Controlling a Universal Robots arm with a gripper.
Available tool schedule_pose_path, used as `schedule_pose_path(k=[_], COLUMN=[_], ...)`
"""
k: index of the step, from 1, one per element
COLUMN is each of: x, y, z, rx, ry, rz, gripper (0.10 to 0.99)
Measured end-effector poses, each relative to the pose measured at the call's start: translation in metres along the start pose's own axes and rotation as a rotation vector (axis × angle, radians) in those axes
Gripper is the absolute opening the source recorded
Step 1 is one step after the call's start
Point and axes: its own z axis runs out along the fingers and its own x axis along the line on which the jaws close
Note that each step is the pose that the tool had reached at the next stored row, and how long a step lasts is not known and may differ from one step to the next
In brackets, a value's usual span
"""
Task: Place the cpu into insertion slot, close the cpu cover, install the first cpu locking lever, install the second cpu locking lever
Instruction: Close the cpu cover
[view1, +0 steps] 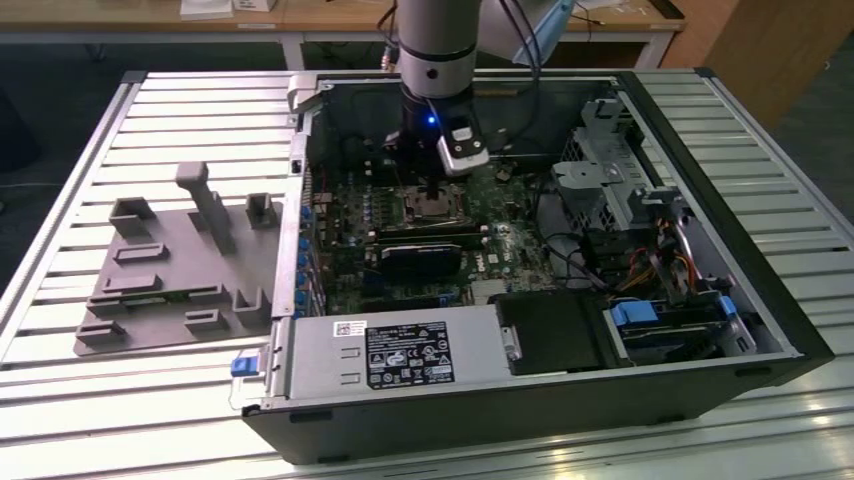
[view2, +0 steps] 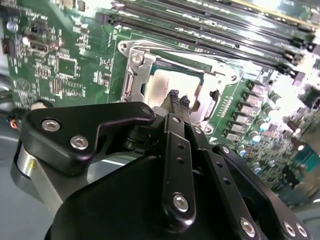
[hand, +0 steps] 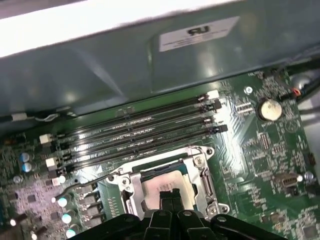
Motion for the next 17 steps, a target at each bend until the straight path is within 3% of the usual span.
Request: schedule_pose_path(k=[9, 17], x=[0.0, 0.0009], y=[-0.0004, -0.0049], z=[0.0011, 0.0018], rx=[-0.01, -0.01], ry=[-0.0116, -0.0141], rz=[-0.129, -0.151], gripper=[0.102, 0.102])
